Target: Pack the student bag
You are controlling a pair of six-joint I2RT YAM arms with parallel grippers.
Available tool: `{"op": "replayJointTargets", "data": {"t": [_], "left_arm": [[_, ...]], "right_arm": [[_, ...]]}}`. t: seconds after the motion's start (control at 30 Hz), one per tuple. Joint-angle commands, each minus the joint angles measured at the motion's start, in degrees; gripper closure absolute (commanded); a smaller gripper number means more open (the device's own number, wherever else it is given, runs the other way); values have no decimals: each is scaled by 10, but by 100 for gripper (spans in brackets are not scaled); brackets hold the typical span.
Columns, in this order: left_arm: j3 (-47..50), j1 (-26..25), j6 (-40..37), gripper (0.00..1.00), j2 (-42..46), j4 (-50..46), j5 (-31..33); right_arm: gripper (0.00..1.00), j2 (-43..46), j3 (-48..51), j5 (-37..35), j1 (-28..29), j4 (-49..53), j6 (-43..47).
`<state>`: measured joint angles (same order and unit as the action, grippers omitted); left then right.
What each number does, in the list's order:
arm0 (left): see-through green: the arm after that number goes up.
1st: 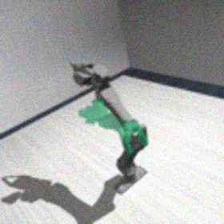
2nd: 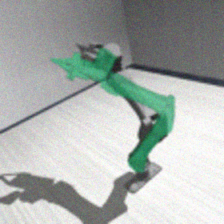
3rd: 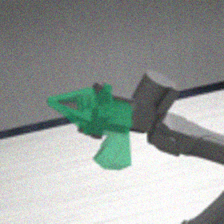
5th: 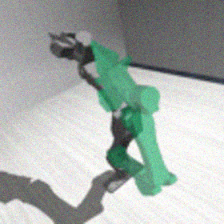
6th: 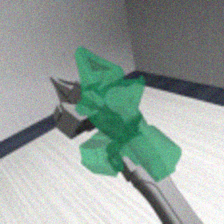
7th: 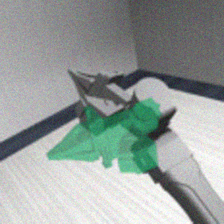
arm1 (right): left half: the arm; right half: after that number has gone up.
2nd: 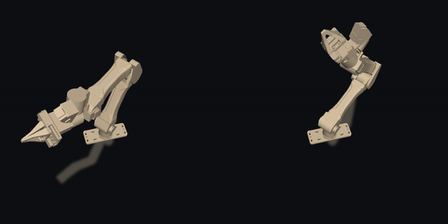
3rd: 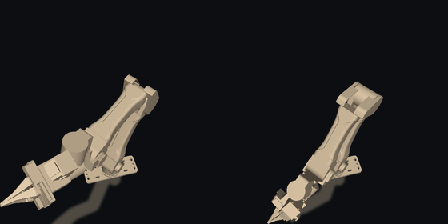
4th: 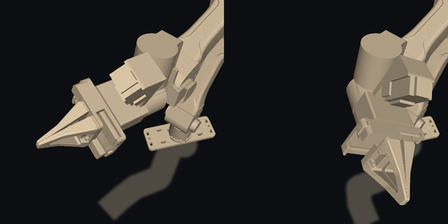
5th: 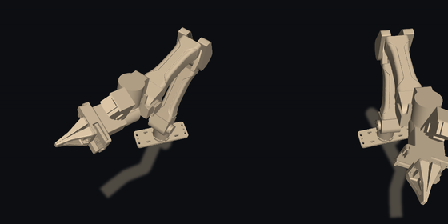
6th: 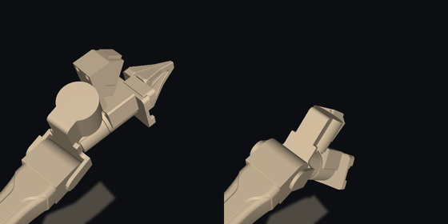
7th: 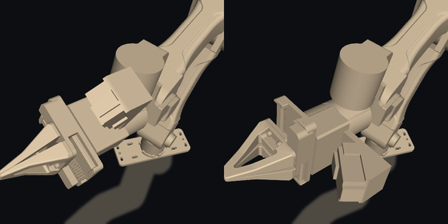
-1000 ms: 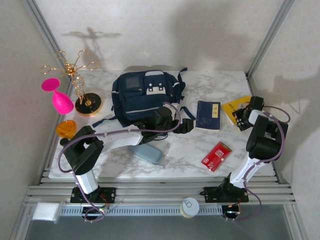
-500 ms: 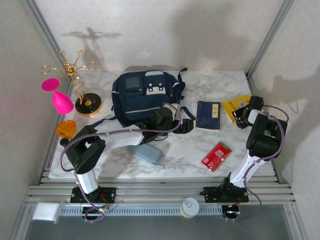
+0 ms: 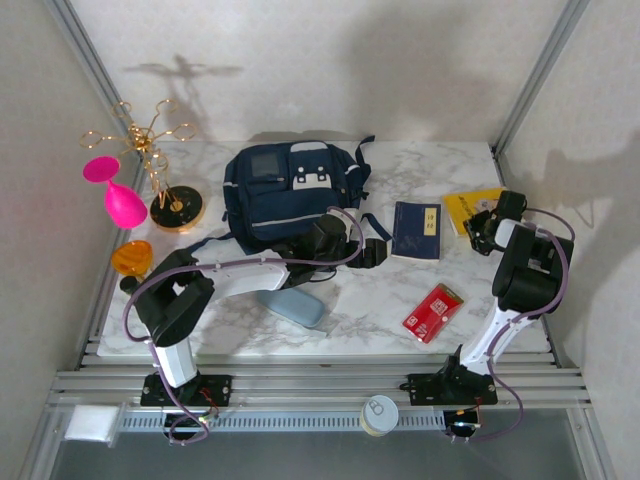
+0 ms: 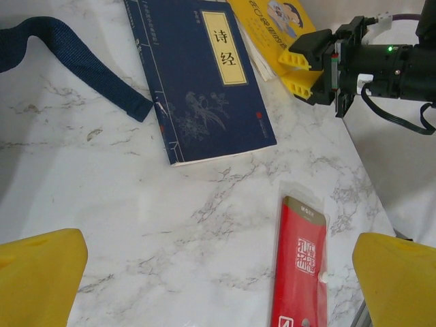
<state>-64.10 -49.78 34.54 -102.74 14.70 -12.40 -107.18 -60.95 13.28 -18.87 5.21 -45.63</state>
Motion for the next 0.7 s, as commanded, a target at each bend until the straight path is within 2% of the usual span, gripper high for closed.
{"op": "replayJointTargets", "data": {"t": [0.0,0.33,0.5,0.67], "left_arm": [[-16,1,-2,0,-5,-2,2],[-19,3,1,0,-10,-1,-3],[-22,3,3,1,-11,-2,-5],[-26,7,3,1,-8,-11,-2]], "right_arm": [[73,-9,-5,5,-3,-21,-6],[91,9,-5,-11,-9,-26,7],[100,18,0,31,-21,-48,28],[100,45,0,96,-24,-68,34]]}}
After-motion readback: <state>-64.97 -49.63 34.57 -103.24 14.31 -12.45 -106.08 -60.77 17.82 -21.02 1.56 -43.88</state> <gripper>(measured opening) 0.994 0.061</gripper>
